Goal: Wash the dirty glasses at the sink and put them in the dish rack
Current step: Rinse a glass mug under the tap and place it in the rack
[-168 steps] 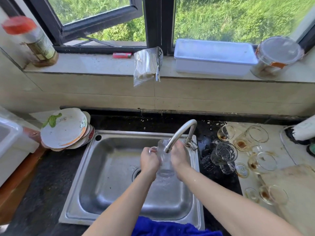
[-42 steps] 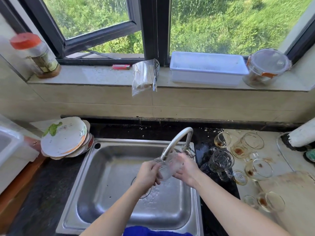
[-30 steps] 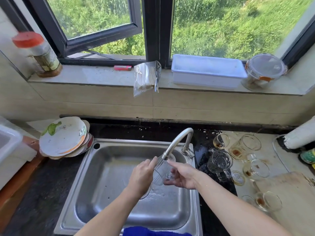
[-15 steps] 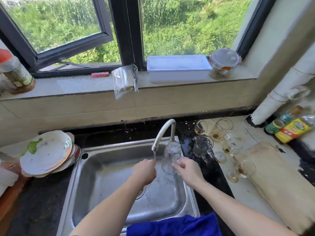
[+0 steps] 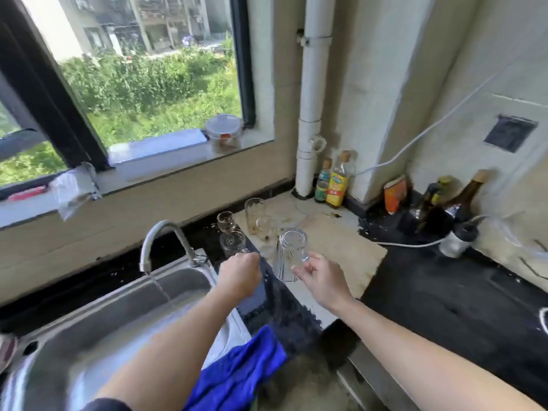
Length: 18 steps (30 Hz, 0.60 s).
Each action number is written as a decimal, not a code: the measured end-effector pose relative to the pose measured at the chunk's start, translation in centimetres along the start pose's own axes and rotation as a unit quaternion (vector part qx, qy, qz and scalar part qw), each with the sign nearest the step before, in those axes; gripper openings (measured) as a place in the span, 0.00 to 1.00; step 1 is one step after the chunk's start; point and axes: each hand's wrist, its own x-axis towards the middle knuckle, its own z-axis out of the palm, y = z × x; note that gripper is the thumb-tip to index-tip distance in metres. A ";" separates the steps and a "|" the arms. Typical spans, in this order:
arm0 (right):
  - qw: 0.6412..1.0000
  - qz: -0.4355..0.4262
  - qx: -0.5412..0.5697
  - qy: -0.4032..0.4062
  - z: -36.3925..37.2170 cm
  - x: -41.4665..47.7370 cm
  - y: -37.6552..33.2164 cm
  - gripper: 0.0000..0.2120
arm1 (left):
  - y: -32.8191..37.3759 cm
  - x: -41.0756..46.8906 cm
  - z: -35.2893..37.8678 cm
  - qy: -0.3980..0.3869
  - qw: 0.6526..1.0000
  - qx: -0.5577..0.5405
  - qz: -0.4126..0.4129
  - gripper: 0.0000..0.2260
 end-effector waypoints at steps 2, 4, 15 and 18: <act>0.999 0.018 -0.010 0.040 -4.4 -3.0 3.2 0.21 | 6.0 -0.5 0.5 -0.002 0.999 -0.007 0.046 0.12; 0.995 0.054 -0.009 0.084 -8.7 -6.3 6.6 0.16 | 12.0 -1.4 1.3 -0.008 0.995 -0.005 0.100 0.13; 0.918 0.257 -0.016 0.301 -25.5 -25.1 23.3 0.13 | 41.8 -6.9 6.7 -0.042 0.930 -0.011 0.365 0.11; 0.885 0.317 -0.007 0.342 -28.5 -29.4 27.4 0.13 | 48.8 -8.2 8.8 -0.061 0.902 -0.008 0.428 0.11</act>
